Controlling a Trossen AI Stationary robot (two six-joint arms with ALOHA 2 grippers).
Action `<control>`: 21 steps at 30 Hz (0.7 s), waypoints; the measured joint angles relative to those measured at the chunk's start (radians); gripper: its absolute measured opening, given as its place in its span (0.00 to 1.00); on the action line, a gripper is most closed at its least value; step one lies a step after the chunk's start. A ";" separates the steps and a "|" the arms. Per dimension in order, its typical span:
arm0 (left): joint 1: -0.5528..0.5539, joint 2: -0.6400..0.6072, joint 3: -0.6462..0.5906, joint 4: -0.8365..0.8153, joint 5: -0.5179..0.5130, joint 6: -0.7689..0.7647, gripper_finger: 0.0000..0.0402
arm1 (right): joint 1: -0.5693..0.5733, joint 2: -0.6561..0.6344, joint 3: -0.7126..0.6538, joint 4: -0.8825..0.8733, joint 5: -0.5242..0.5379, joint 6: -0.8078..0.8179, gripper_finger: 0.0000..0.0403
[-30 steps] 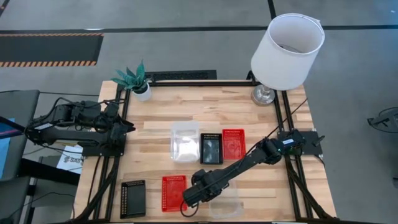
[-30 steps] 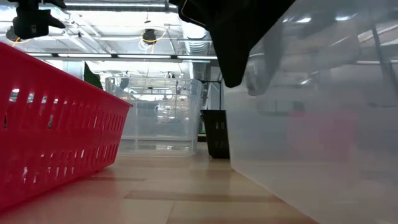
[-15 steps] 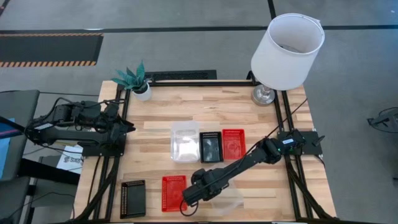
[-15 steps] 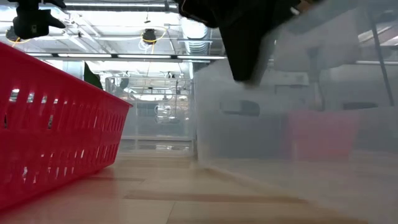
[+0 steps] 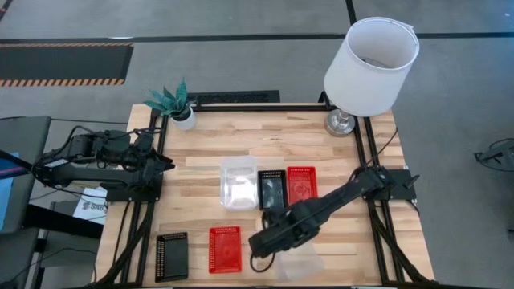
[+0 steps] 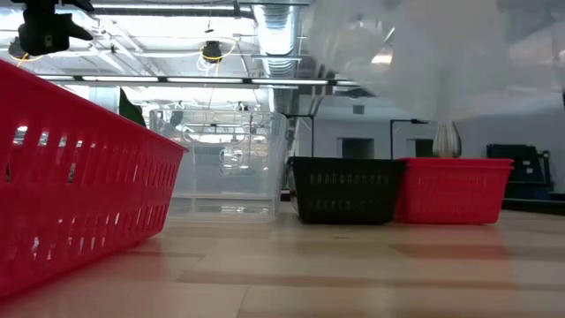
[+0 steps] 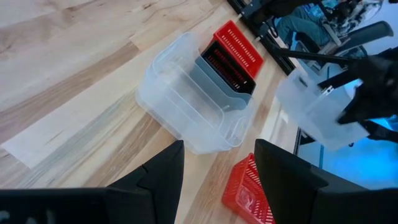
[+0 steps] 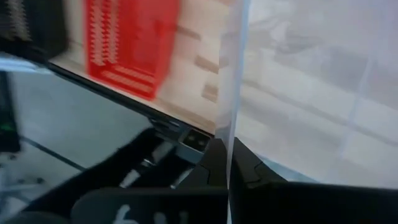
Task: Stack baskets by color
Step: Stack the bottom transparent bin on the top transparent bins
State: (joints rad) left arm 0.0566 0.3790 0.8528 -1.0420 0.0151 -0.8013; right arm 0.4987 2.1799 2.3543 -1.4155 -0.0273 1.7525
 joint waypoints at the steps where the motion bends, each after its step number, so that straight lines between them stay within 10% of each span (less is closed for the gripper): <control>1: 0.000 0.000 0.000 0.000 0.000 0.000 0.46 | -0.009 -0.016 0.000 0.001 0.015 0.001 0.00; 21: 0.000 0.000 0.000 0.000 -0.001 0.001 0.46 | -0.320 -0.097 0.001 0.168 0.076 -0.388 0.00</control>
State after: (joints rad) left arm 0.0568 0.3790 0.8528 -1.0416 0.0143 -0.8005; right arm 0.1785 2.0827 2.3554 -1.2476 0.0487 1.3648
